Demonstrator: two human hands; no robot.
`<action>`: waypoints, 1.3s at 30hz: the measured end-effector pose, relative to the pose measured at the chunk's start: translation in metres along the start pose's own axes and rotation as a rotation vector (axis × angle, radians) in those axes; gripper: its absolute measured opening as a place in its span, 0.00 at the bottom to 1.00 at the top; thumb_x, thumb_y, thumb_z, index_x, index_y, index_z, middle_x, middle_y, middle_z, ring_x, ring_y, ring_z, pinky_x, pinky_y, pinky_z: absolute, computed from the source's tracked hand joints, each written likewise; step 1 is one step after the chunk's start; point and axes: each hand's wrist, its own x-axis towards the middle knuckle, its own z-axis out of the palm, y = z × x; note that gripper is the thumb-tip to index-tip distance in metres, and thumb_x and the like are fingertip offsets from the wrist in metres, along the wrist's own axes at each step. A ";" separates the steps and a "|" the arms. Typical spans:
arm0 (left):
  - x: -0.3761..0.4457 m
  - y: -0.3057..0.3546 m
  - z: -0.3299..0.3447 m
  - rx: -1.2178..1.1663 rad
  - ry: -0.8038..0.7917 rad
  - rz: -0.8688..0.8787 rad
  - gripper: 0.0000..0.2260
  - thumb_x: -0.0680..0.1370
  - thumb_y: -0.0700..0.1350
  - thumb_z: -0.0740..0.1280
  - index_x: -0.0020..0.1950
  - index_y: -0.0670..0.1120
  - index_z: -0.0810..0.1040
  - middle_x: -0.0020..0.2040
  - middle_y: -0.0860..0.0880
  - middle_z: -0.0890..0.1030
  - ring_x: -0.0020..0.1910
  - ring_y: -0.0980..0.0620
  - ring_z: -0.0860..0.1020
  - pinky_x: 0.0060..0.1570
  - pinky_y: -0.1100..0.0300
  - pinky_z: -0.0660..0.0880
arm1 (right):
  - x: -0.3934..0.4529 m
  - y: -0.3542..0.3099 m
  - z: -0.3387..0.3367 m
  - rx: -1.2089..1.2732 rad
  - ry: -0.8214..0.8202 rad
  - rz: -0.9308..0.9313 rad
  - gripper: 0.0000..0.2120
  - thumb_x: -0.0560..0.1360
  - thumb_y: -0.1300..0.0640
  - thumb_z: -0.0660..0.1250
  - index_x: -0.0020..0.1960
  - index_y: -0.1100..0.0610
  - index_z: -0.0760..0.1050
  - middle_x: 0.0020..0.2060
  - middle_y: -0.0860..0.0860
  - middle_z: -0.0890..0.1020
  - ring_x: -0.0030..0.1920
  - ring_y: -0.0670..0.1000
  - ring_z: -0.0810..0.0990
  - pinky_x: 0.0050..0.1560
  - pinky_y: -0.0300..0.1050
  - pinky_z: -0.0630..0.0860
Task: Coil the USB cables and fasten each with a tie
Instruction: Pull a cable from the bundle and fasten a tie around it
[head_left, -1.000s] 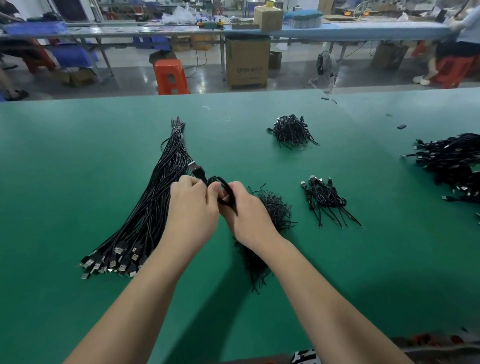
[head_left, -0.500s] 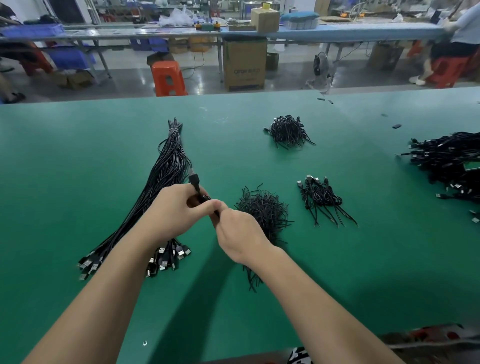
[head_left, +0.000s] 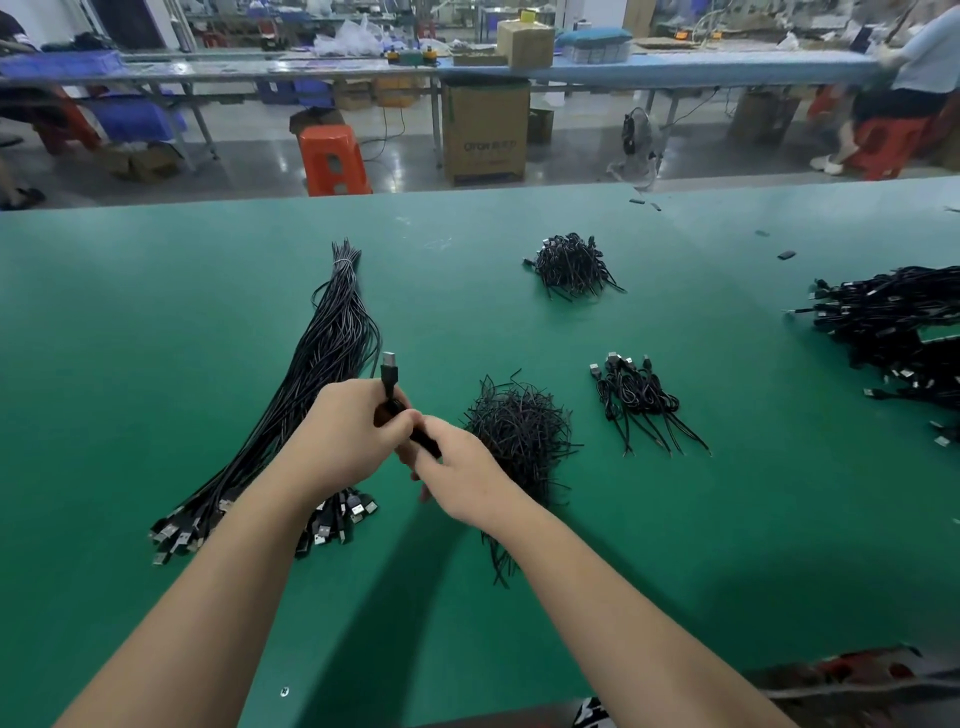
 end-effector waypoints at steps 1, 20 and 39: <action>0.001 -0.001 0.000 -0.007 0.003 0.001 0.06 0.76 0.49 0.70 0.39 0.53 0.80 0.33 0.56 0.79 0.32 0.62 0.75 0.29 0.70 0.63 | -0.001 -0.001 -0.001 0.057 0.000 0.025 0.07 0.85 0.53 0.57 0.51 0.49 0.73 0.42 0.47 0.78 0.36 0.49 0.77 0.37 0.40 0.74; 0.011 -0.020 0.027 -0.826 -0.130 -0.145 0.05 0.77 0.49 0.72 0.52 0.54 0.82 0.36 0.48 0.80 0.29 0.52 0.72 0.28 0.60 0.70 | 0.011 0.008 -0.026 -0.078 0.240 0.040 0.13 0.86 0.54 0.53 0.44 0.53 0.68 0.35 0.48 0.73 0.35 0.49 0.71 0.36 0.47 0.63; 0.018 -0.039 0.163 -0.039 0.048 -0.453 0.09 0.79 0.57 0.65 0.51 0.54 0.81 0.49 0.53 0.80 0.48 0.50 0.78 0.53 0.52 0.64 | 0.010 0.032 -0.056 0.020 0.285 0.188 0.16 0.86 0.49 0.51 0.44 0.52 0.70 0.34 0.49 0.71 0.38 0.52 0.73 0.50 0.53 0.75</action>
